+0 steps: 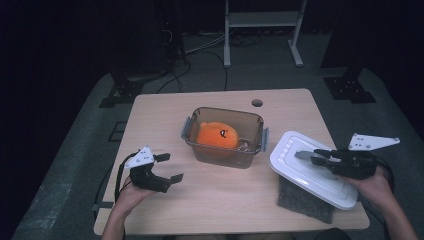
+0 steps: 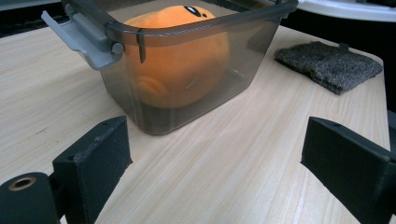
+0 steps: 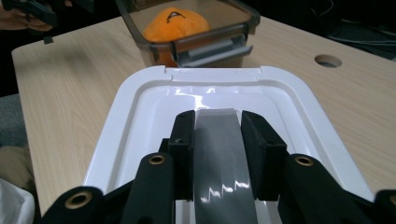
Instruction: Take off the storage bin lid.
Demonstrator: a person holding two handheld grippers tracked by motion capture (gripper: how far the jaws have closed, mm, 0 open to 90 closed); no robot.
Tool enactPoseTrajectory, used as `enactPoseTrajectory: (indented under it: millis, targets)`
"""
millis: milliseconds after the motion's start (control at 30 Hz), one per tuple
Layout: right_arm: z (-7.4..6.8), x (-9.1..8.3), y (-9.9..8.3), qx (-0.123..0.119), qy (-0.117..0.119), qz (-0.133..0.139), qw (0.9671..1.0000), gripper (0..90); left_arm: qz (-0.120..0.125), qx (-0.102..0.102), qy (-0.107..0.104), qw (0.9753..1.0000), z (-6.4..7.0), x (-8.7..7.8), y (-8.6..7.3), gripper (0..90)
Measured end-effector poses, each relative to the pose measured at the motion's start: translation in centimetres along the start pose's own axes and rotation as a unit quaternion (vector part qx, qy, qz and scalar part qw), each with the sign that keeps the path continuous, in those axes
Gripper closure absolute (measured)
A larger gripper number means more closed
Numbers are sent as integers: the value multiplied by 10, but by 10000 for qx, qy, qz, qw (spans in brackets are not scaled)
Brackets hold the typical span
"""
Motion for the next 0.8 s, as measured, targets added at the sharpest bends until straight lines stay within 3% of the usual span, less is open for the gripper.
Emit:
enactPoseTrajectory:
  millis: [333, 800]
  targets:
    - [-10, -5, 34, -162, 190, 186, 9995, 655, 26, -11, 7, 10000, -1, -1, 0, 74]
    - [-32, 11, 73, -436, 431, 335, 9976, 655, 6, 11, -14, 10000, 0, 0, 0, 74]
Point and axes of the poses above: each handheld gripper's, and its own axes: x roughly forward along the jaws, y roughly out of its top, z roughly to its right, the point moved 10 cm from there along x, roughly forward along the jaws, and after that the axes turned 14 degrees about -y, right-handed, at the moved point
